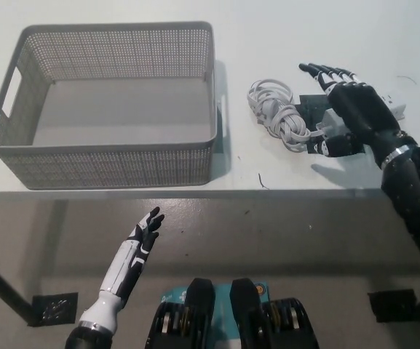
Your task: Use the right hand to pick up a power strip and put it into a container on the left side
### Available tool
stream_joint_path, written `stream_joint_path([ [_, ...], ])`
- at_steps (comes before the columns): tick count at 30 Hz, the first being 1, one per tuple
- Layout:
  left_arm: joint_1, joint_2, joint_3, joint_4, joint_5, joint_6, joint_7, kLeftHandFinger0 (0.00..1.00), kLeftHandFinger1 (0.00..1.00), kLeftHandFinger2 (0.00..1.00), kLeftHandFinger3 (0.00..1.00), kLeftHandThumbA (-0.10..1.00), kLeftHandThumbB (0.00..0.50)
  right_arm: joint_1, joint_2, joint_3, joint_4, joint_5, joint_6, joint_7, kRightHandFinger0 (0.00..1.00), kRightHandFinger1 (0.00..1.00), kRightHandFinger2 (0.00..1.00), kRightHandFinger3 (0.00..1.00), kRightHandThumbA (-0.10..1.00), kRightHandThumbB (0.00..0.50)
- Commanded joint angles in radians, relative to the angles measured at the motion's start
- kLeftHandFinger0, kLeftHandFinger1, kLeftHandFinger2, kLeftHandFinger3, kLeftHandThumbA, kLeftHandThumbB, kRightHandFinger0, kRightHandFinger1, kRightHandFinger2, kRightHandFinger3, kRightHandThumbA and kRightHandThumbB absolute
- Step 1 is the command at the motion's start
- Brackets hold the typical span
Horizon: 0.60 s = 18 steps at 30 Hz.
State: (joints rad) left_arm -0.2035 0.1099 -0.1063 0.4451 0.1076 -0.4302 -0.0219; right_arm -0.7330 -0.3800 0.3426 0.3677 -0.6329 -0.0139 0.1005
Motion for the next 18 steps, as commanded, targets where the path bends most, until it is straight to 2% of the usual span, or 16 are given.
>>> stream_joint_path([
  [1,-0.011,0.009,0.001,-0.028,0.001,-0.040,-0.004,1.00,1.00,1.00,1.00,1.00,0.187,-0.092,0.002,0.013,0.056,-0.035,-0.013,-0.004,1.00,1.00,1.00,1.00,1.00,0.413],
  [6,-0.011,0.009,0.001,-0.025,0.003,-0.040,-0.001,1.00,1.00,1.00,1.00,1.00,0.173,-0.153,0.014,0.047,0.192,-0.064,-0.045,-0.043,1.00,1.00,1.00,1.00,1.00,0.439],
  [15,-0.016,0.007,0.005,-0.027,-0.004,-0.040,-0.006,1.00,1.00,1.00,1.00,1.00,0.170,-0.230,0.068,0.084,0.409,-0.073,-0.094,-0.118,1.00,1.00,1.00,1.00,1.00,0.436],
  [18,-0.015,0.007,0.006,-0.028,-0.005,-0.040,-0.008,1.00,1.00,1.00,1.00,1.00,0.175,-0.253,0.099,0.100,0.499,-0.080,-0.117,-0.161,1.00,1.00,1.00,1.00,1.00,0.417],
])
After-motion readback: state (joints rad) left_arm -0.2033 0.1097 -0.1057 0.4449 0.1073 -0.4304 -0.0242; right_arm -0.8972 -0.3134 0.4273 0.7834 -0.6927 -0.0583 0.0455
